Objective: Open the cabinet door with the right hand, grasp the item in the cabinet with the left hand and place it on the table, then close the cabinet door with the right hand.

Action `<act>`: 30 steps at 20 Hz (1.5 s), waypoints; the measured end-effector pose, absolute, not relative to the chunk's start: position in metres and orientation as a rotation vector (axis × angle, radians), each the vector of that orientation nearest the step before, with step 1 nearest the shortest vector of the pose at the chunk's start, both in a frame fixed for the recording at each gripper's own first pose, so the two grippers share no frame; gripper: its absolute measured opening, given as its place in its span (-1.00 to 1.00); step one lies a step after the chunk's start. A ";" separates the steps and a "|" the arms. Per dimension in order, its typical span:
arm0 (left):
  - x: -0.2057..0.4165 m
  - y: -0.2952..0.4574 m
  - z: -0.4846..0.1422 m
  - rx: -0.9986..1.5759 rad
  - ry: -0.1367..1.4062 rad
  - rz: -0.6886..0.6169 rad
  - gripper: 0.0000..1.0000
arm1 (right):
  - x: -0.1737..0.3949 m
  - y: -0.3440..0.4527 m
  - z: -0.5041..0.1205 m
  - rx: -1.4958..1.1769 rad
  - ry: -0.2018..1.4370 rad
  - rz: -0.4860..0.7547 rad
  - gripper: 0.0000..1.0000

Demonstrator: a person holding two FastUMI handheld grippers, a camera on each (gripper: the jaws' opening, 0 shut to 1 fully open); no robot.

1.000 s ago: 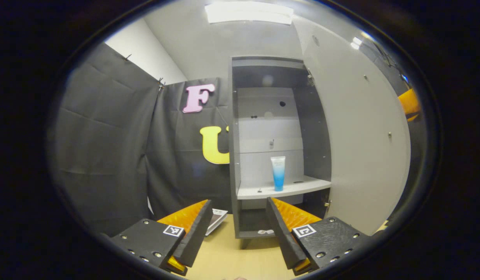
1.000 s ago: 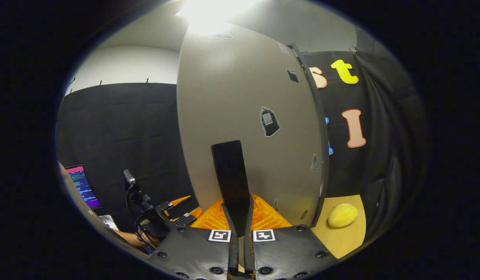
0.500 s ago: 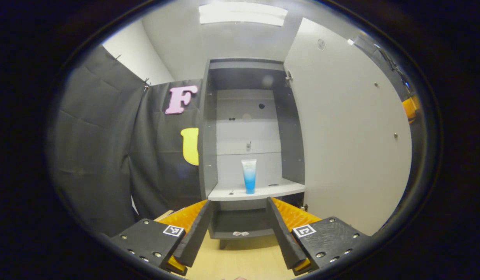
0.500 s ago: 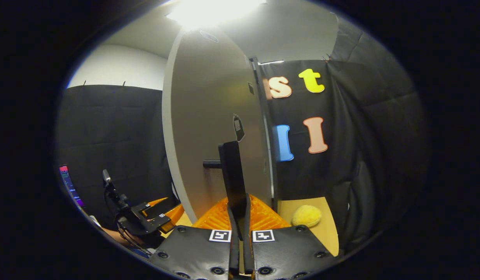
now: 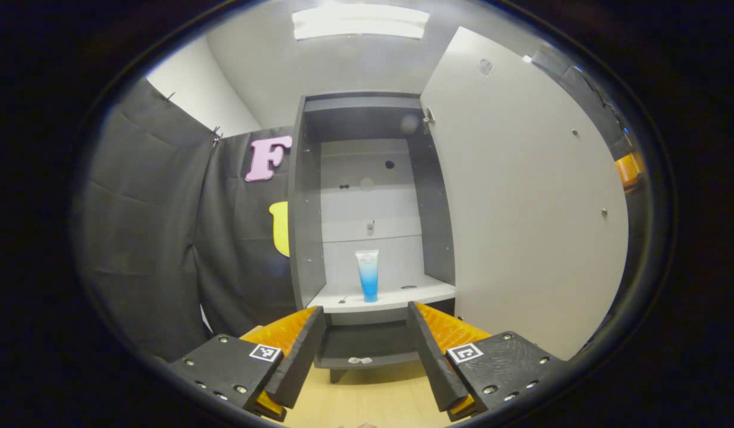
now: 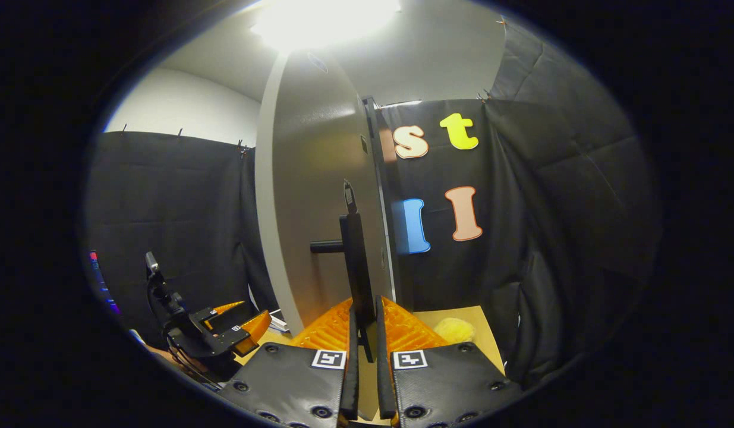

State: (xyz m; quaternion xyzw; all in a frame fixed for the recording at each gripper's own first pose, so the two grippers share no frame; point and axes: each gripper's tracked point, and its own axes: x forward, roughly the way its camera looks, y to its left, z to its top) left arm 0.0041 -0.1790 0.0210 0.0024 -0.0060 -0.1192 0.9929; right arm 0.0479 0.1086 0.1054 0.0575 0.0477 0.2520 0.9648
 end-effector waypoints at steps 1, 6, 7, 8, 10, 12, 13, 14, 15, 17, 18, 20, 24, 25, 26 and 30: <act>0.007 -0.182 0.024 0.010 -0.018 -0.239 0.67 | 0.038 0.101 0.107 0.127 0.090 0.510 -0.63; 0.034 -0.198 0.048 0.019 -0.032 -0.262 0.67 | 0.028 0.025 0.098 0.047 0.056 0.305 0.64; 0.042 -0.201 0.051 0.020 -0.030 -0.267 0.67 | 0.034 0.016 0.089 0.033 0.060 0.263 0.96; 0.052 -0.202 0.055 0.019 -0.031 -0.267 0.67 | 0.035 0.008 0.085 0.026 0.067 0.225 0.99; 0.074 -0.203 0.062 0.018 -0.034 -0.261 0.67 | 0.045 -0.002 0.068 0.019 0.090 0.155 0.95; 0.100 -0.203 0.066 0.025 -0.044 -0.251 0.72 | 0.048 -0.013 0.049 0.014 0.123 0.096 0.96; 0.112 -0.203 0.067 0.030 -0.045 -0.245 0.67 | 0.050 -0.015 0.042 0.018 0.141 0.074 0.96; 0.126 -0.205 0.068 0.035 -0.042 -0.241 0.67 | 0.053 -0.018 0.035 0.027 0.158 0.054 0.95; 0.141 -0.210 0.065 0.037 -0.033 -0.239 0.67 | 0.058 -0.020 0.030 0.040 0.174 0.034 0.95; 0.172 -0.217 0.056 0.021 -0.012 -0.241 0.67 | 0.064 -0.022 0.022 0.059 0.198 0.001 0.96; 0.186 -0.221 0.051 0.012 -0.001 -0.244 0.67 | 0.069 -0.024 0.018 0.064 0.209 -0.018 0.96; 0.211 -0.227 0.041 0.006 0.014 -0.253 0.72 | 0.077 -0.026 0.010 0.077 0.224 -0.052 0.96; 0.254 -0.242 0.014 0.010 0.060 -0.278 0.72 | 0.093 -0.025 -0.001 0.096 0.250 -0.104 0.96; 0.264 -0.246 0.007 0.012 0.072 -0.280 0.72 | 0.098 -0.024 -0.004 0.097 0.258 -0.115 0.95; 0.274 -0.249 0.000 0.013 0.085 -0.281 0.72 | 0.103 -0.024 -0.007 0.097 0.266 -0.125 0.95; 0.294 -0.257 -0.022 0.020 0.143 -0.287 0.72 | 0.115 -0.021 -0.018 0.097 0.297 -0.146 0.95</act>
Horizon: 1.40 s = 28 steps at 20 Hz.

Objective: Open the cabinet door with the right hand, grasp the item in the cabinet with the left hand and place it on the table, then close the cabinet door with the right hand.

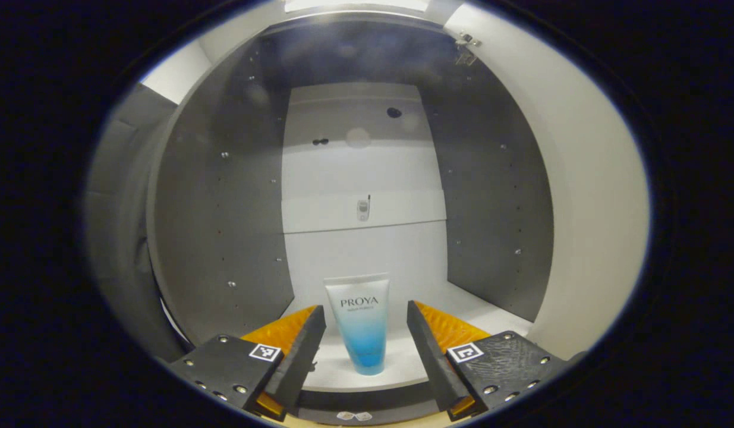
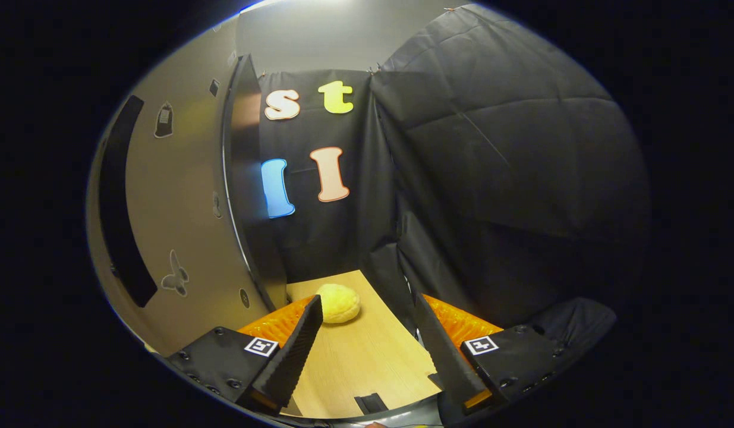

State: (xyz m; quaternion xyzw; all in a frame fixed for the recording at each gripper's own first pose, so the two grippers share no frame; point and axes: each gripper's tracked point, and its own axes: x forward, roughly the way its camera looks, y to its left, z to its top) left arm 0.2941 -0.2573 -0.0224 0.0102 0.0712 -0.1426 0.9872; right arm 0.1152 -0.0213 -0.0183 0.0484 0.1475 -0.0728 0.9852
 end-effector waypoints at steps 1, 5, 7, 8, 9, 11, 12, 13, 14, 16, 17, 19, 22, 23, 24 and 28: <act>0.299 -0.259 -0.026 0.022 0.152 -0.286 0.72 | 0.118 -0.020 -0.022 0.099 0.302 -0.146 0.96; 0.306 -0.258 -0.033 0.014 0.168 -0.282 0.42 | 0.124 -0.015 -0.027 0.083 0.317 -0.142 0.86; 0.307 -0.258 -0.034 0.005 0.166 -0.275 0.05 | 0.124 -0.014 -0.027 0.074 0.319 -0.138 0.86; 0.305 -0.257 -0.034 0.002 0.167 -0.274 -0.03 | 0.125 -0.014 -0.028 0.075 0.320 -0.131 0.96; 0.303 -0.255 -0.033 -0.003 0.165 -0.275 -0.02 | 0.126 -0.013 -0.027 0.076 0.319 -0.124 0.86; 0.293 -0.250 -0.030 -0.023 0.151 -0.275 -0.02 | 0.124 -0.013 -0.027 0.074 0.315 -0.113 0.96; 0.286 -0.247 -0.028 -0.029 0.140 -0.274 -0.02 | 0.124 -0.013 -0.025 0.072 0.314 -0.105 0.96; 0.276 -0.241 -0.027 -0.028 0.132 -0.268 -0.02 | 0.124 -0.013 -0.024 0.067 0.311 -0.100 0.96; 0.268 -0.237 -0.026 -0.024 0.126 -0.262 -0.01 | 0.122 -0.013 -0.023 0.063 0.312 -0.094 0.95; 0.249 -0.226 -0.028 -0.021 0.113 -0.250 0.01 | 0.117 -0.011 -0.024 0.060 0.314 -0.074 0.86; 0.241 -0.222 -0.030 -0.023 0.106 -0.244 0.02 | 0.115 -0.010 -0.024 0.060 0.316 -0.061 0.86; 0.222 -0.212 -0.033 -0.023 0.094 -0.230 0.10 | 0.110 -0.009 -0.027 0.058 0.322 -0.035 0.96; 0.194 -0.196 -0.041 -0.022 0.091 -0.202 0.10 | 0.105 -0.007 -0.027 0.042 0.328 -0.001 0.96; 0.185 -0.191 -0.046 -0.021 0.092 -0.191 0.10 | 0.102 -0.006 -0.029 0.039 0.331 0.008 0.95; 0.178 -0.187 -0.049 -0.020 0.097 -0.183 0.11 | 0.101 -0.004 -0.029 0.043 0.335 0.019 0.95; 0.143 -0.168 -0.078 -0.025 0.120 -0.153 0.07 | 0.097 -0.004 -0.032 0.049 0.328 0.041 0.95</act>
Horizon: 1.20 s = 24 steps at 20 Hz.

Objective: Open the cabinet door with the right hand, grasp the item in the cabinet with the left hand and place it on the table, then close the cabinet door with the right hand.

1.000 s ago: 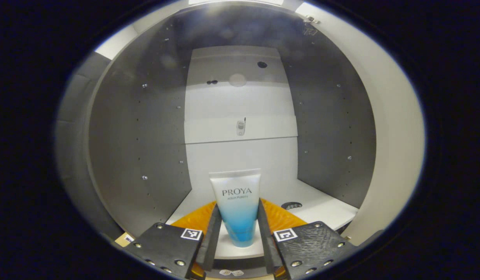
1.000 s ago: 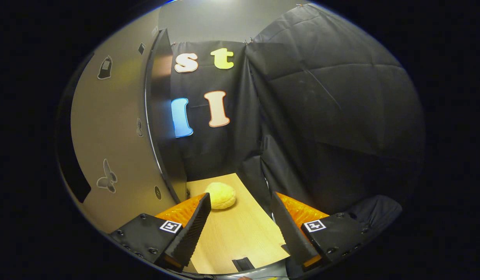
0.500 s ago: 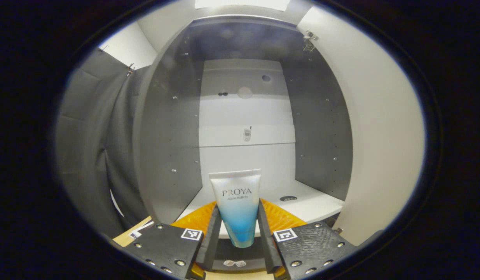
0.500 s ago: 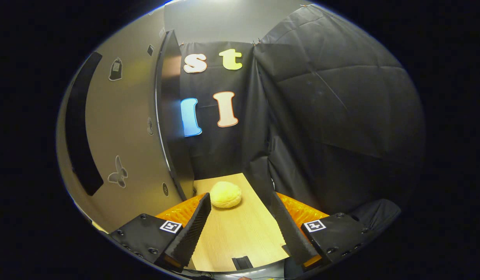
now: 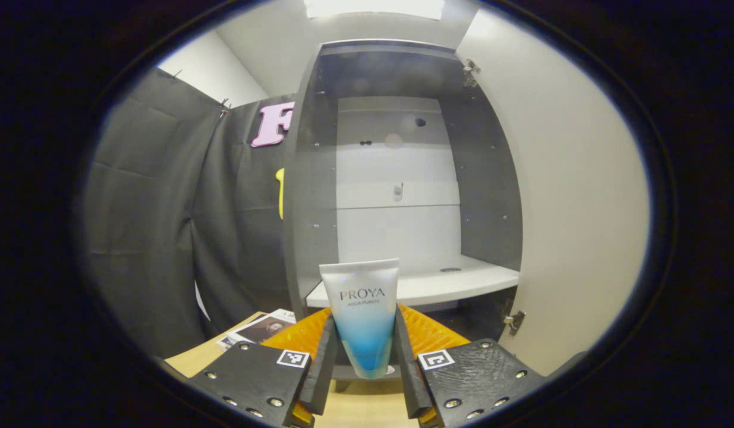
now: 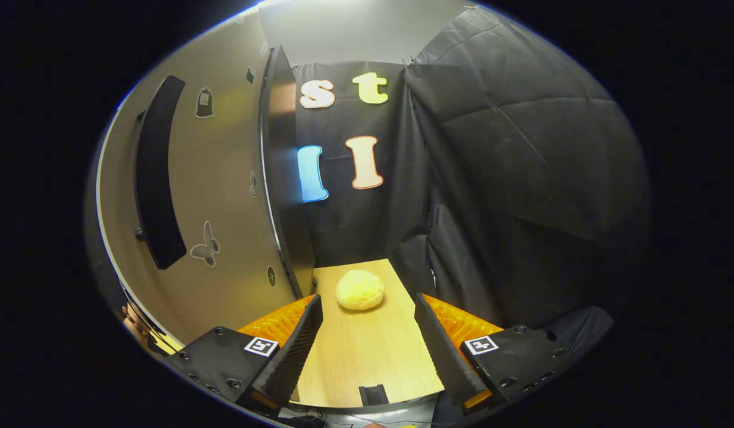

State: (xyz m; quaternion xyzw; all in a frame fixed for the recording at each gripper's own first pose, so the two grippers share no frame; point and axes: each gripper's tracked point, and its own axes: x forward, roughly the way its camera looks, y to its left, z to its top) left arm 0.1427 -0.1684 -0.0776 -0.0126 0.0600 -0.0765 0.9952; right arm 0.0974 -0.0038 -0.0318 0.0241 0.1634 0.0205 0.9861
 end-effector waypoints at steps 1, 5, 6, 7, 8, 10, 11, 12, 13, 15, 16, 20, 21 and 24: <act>0.132 -0.165 -0.087 -0.032 0.127 -0.152 0.08 | 0.096 -0.003 -0.033 0.051 0.332 0.046 0.95; 0.100 -0.154 -0.128 -0.026 0.156 -0.145 0.10 | 0.097 -0.005 -0.030 0.061 0.327 0.046 0.95; 0.092 -0.152 -0.137 -0.024 0.160 -0.144 -0.03 | 0.098 -0.005 -0.027 0.059 0.321 0.044 0.95; 0.084 -0.151 -0.147 -0.020 0.165 -0.142 0.11 | 0.099 -0.004 -0.027 0.058 0.317 0.044 0.95; 0.078 -0.151 -0.157 -0.020 0.173 -0.145 -0.02 | 0.098 -0.003 -0.027 0.057 0.318 0.046 0.95; 0.063 -0.152 -0.177 -0.024 0.195 -0.155 -0.02 | 0.099 0.000 -0.029 0.050 0.322 0.047 0.95; 0.054 -0.152 -0.188 -0.025 0.205 -0.159 -0.02 | 0.100 0.002 -0.030 0.044 0.324 0.048 0.95; 0.047 -0.152 -0.197 -0.024 0.213 -0.161 -0.02 | 0.100 0.003 -0.030 0.039 0.326 0.050 0.95; 0.040 -0.152 -0.206 -0.024 0.225 -0.168 -0.02 | 0.101 0.005 -0.030 0.034 0.325 0.049 0.96; 0.026 -0.150 -0.230 -0.027 0.256 -0.183 -0.02 | 0.098 0.007 -0.032 0.028 0.328 0.050 0.95; 0.019 -0.150 -0.241 -0.032 0.273 -0.188 -0.02 | 0.097 0.008 -0.033 0.026 0.332 0.052 0.95; -0.001 -0.152 -0.277 -0.043 0.317 -0.207 0.04 | 0.098 0.014 -0.036 0.008 0.351 0.049 0.95; -0.005 -0.151 -0.285 -0.043 0.322 -0.209 0.05 | 0.098 0.016 -0.037 0.008 0.355 0.049 0.96; -0.013 -0.153 -0.302 -0.043 0.336 -0.213 0.08 | 0.103 0.022 -0.039 -0.001 0.369 0.054 0.96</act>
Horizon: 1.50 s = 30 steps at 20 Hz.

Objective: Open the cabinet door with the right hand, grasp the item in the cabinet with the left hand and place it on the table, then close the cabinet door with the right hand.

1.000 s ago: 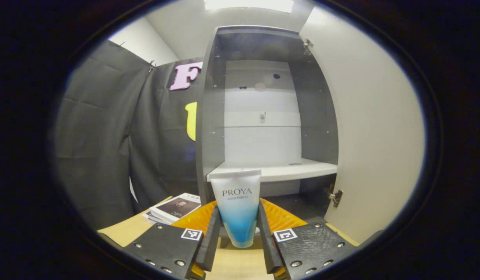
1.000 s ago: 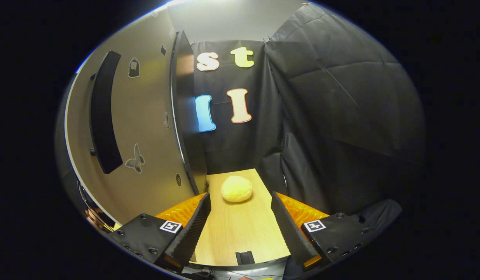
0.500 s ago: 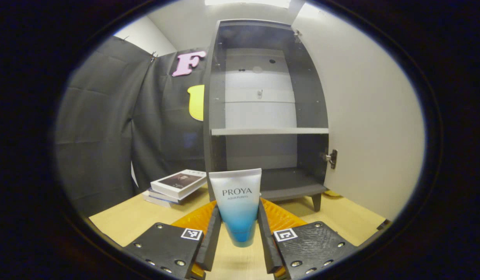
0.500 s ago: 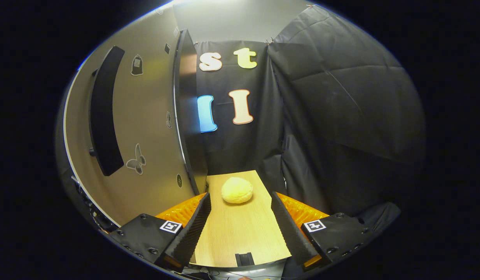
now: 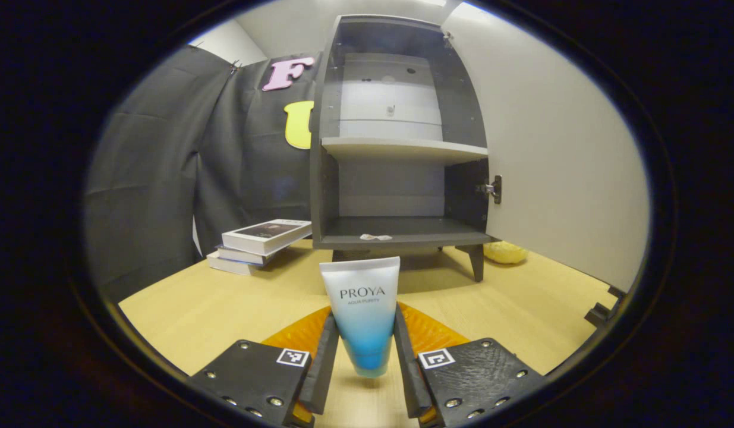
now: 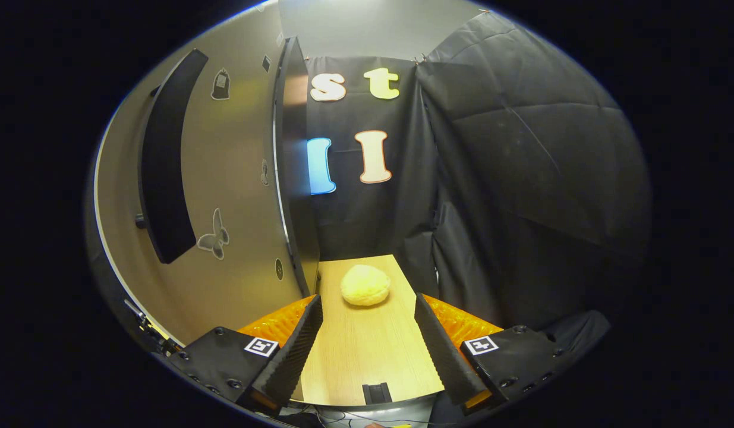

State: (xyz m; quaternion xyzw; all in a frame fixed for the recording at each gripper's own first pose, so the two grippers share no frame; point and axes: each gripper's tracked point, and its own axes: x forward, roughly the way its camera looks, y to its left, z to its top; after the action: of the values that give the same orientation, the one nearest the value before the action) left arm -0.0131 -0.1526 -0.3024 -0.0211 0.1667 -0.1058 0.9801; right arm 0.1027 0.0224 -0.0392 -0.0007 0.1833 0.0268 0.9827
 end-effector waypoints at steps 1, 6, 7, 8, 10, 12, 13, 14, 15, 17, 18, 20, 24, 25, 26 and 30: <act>-0.016 -0.151 -0.311 -0.042 0.349 -0.211 0.10 | 0.102 0.025 -0.041 -0.004 0.376 0.060 0.95; -0.029 -0.147 -0.334 -0.046 0.390 -0.204 -0.02 | 0.105 0.031 -0.044 -0.004 0.390 0.071 0.96; -0.033 -0.147 -0.334 -0.042 0.387 -0.202 -0.02 | 0.106 0.031 -0.043 -0.003 0.390 0.070 0.96; -0.035 -0.149 -0.334 -0.037 0.389 -0.202 0.05 | 0.108 0.031 -0.044 0.000 0.390 0.070 0.96; -0.038 -0.149 -0.338 -0.030 0.399 -0.201 -0.02 | 0.109 0.031 -0.045 0.003 0.390 0.070 0.86; -0.038 -0.151 -0.343 -0.017 0.406 -0.203 0.12 | 0.108 0.031 -0.049 0.008 0.396 0.072 0.95; -0.039 -0.151 -0.342 -0.011 0.396 -0.204 0.10 | 0.106 0.029 -0.049 0.010 0.396 0.071 0.86; -0.041 -0.151 -0.342 -0.004 0.402 -0.205 0.07 | 0.107 0.028 -0.049 0.010 0.396 0.069 0.86; -0.043 -0.152 -0.341 0.000 0.395 -0.204 -0.02 | 0.107 0.027 -0.051 0.012 0.400 0.068 0.95; -0.045 -0.152 -0.342 0.004 0.403 -0.200 0.17 | 0.109 0.027 -0.053 0.022 0.403 0.073 0.96; -0.047 -0.152 -0.340 0.005 0.403 -0.196 0.18 | 0.107 0.028 -0.052 0.026 0.401 0.076 0.86; -0.053 -0.148 -0.331 0.018 0.402 -0.187 0.40 | 0.108 0.029 -0.049 0.025 0.394 0.086 0.96; -0.053 -0.137 -0.298 0.038 0.381 -0.167 0.65 | 0.109 0.031 -0.036 -0.002 0.360 0.115 0.96; -0.051 -0.133 -0.284 0.037 0.372 -0.159 0.65 | 0.109 0.031 -0.032 -0.010 0.351 0.123 0.96; -0.050 -0.128 -0.268 0.036 0.367 -0.147 0.65 | 0.108 0.031 -0.028 -0.011 0.342 0.133 0.96; -0.047 -0.117 -0.189 0.023 0.320 -0.128 0.65 | 0.107 0.038 -0.007 0.003 0.290 0.177 0.96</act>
State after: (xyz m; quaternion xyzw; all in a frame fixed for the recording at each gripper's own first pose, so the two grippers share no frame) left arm -0.0470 -0.1173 -0.1885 0.0113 0.1590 -0.0638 0.9852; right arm 0.1072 0.0382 -0.0067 0.0013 0.1441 0.0879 0.9856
